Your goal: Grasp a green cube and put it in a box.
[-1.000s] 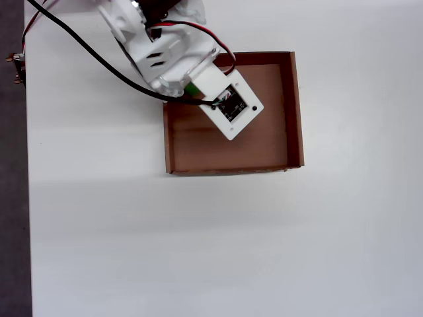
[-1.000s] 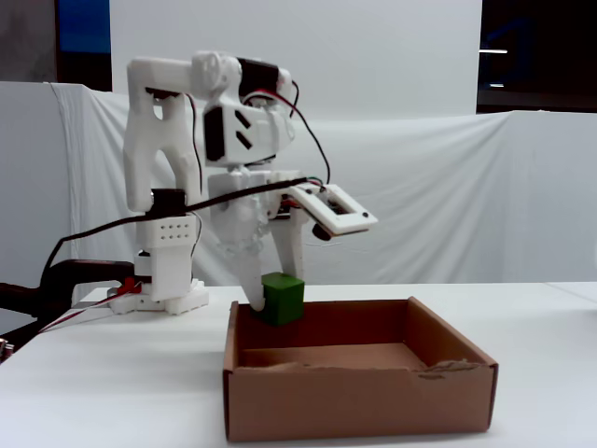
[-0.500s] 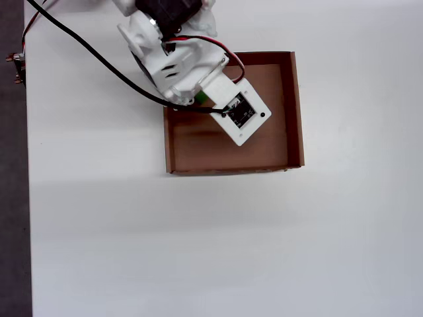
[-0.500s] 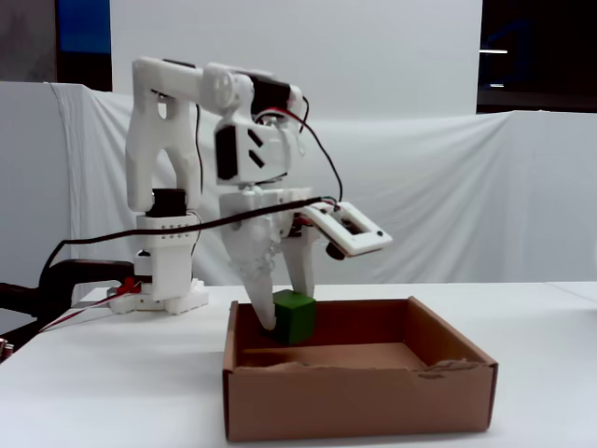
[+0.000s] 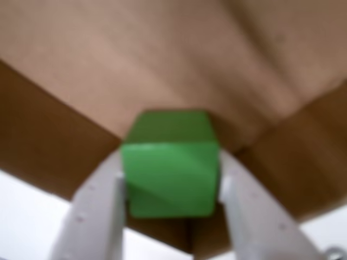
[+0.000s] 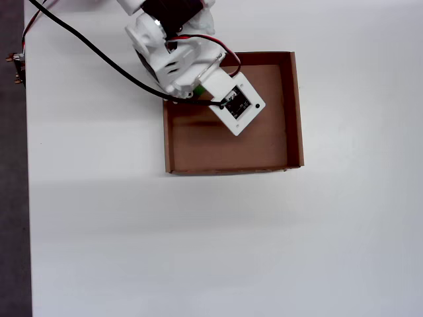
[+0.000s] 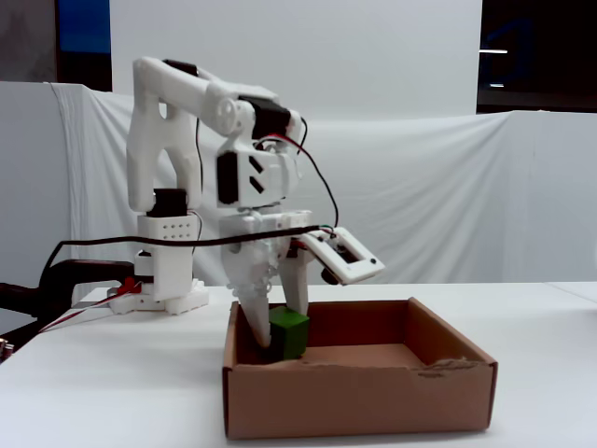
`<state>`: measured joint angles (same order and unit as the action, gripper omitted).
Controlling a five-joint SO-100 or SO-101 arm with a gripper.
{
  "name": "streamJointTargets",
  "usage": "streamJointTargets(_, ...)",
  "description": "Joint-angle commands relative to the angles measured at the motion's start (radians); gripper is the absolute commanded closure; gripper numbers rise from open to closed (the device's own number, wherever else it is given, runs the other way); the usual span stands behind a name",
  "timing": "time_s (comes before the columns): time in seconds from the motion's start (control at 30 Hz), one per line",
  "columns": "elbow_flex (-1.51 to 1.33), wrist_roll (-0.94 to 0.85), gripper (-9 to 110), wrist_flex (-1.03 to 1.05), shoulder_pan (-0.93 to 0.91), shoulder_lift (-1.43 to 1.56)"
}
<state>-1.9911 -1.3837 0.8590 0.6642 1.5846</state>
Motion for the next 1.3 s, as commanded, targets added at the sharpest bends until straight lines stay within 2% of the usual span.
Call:
streamJointTargets(0.0,-0.005,0.0,86,-0.011,0.014,0.029)
streamJointTargets(0.23,-0.017,0.002,86,-0.014,0.018,0.034)
streamJointTargets(0.53,-0.035,0.003,78,-0.038,0.011,0.052)
streamJointTargets(0.77,-0.043,0.046,78,0.008,-0.035,0.215)
streamJointTargets(1.03,-0.054,0.127,78,0.202,-0.236,0.537)
streamJointTargets(1.27,-0.256,0.179,78,0.33,-0.457,0.815)
